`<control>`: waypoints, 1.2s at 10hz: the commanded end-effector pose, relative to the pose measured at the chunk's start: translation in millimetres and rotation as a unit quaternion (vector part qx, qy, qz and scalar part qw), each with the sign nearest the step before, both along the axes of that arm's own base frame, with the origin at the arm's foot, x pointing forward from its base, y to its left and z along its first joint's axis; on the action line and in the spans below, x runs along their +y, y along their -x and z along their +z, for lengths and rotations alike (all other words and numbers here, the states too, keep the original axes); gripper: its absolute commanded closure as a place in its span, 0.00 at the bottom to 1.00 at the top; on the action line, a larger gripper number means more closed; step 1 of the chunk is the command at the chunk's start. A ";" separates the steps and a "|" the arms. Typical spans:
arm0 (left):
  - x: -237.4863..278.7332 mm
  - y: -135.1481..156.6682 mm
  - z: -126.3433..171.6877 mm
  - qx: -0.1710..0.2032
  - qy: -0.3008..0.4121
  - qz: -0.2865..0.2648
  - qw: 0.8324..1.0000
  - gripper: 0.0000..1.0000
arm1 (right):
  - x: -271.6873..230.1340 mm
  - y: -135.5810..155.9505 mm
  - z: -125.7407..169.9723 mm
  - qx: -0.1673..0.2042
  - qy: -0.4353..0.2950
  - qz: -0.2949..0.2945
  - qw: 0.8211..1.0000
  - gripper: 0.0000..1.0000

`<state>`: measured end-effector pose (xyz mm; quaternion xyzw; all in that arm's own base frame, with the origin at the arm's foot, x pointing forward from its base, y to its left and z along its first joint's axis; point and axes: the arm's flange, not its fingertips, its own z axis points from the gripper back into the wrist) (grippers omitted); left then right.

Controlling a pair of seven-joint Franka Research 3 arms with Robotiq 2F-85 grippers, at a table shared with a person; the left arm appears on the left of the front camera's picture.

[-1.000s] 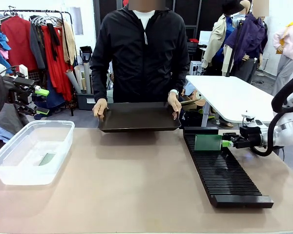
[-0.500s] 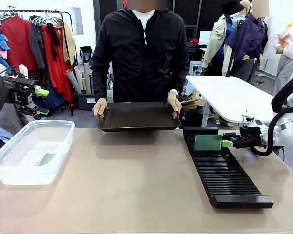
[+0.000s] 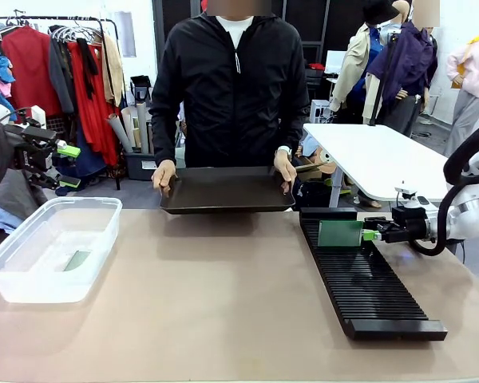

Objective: Sort PCBs into racks and boxes based on the side picked up.
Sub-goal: If the short side of the Blank PCB is picked up, insert it into the PCB Rack ; if the long side is picked up, place it in the Organizing box.

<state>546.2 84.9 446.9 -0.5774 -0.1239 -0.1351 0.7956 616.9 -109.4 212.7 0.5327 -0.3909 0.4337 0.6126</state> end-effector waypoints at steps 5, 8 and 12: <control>0.4 0.1 2.5 0.000 0.000 0.001 1.000 0.00 | 0.4 -1.3 10.8 0.002 0.001 -0.012 1.000 0.00; 0.4 0.1 2.5 0.000 0.000 0.001 1.000 0.00 | 5.5 -11.9 61.8 -0.003 0.062 -0.055 0.997 0.00; 0.4 0.1 2.5 0.000 0.000 0.001 1.000 0.00 | 18.6 -11.9 134.8 0.029 0.057 -0.122 0.990 0.00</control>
